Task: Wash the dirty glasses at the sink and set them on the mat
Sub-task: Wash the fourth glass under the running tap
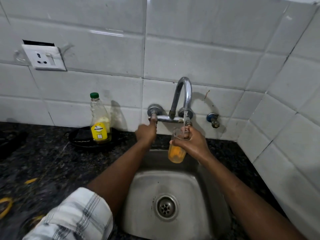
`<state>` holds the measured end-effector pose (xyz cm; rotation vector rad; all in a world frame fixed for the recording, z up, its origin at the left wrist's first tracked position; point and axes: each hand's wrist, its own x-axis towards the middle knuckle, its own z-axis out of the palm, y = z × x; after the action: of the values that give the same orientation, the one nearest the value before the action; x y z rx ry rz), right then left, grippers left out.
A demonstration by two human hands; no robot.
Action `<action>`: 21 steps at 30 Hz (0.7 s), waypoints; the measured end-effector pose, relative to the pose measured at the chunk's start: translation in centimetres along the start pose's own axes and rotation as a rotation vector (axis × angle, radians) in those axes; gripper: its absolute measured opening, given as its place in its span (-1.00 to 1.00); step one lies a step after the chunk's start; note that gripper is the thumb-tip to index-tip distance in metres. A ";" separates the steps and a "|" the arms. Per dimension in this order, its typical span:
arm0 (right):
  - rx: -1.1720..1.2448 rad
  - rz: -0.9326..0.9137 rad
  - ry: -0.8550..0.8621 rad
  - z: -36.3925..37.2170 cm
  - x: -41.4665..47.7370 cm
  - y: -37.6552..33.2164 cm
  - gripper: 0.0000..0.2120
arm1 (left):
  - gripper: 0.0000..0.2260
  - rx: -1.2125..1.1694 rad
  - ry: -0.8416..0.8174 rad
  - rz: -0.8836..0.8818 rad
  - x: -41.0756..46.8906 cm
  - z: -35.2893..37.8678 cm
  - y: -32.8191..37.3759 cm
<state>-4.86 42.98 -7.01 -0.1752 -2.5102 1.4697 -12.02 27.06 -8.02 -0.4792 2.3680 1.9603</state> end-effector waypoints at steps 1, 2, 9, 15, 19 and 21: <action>0.023 0.005 -0.003 -0.1 -0.1 0.0 -0.47 | -0.37 -0.074 -0.080 -0.121 -0.5 0.7 -1.1; 0.050 0.012 -0.002 -0.2 -0.2 0.1 -0.49 | -0.38 -0.132 -0.203 -0.256 -1.2 1.3 -2.3; 0.018 0.066 -0.076 0.3 -1.2 -0.5 -0.59 | -0.46 -0.592 -0.681 -0.603 -4.7 3.6 -4.6; -0.394 -0.409 -0.044 0.0 -2.3 -1.1 -0.67 | -0.58 -0.431 -0.421 -0.395 -3.2 3.2 -4.7; -0.216 -0.094 -0.479 -1.5 0.1 -2.2 -0.86 | -0.65 -0.414 -0.381 -0.153 -3.1 2.4 -4.5; 0.014 0.099 -0.690 -2.4 1.8 -2.6 -0.74 | -0.75 -0.428 -0.301 0.031 -3.2 1.9 -4.4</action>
<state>-5.96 44.14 -3.38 0.2645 -3.0411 1.8275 -8.17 28.91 -11.96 -0.1385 1.7939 2.3631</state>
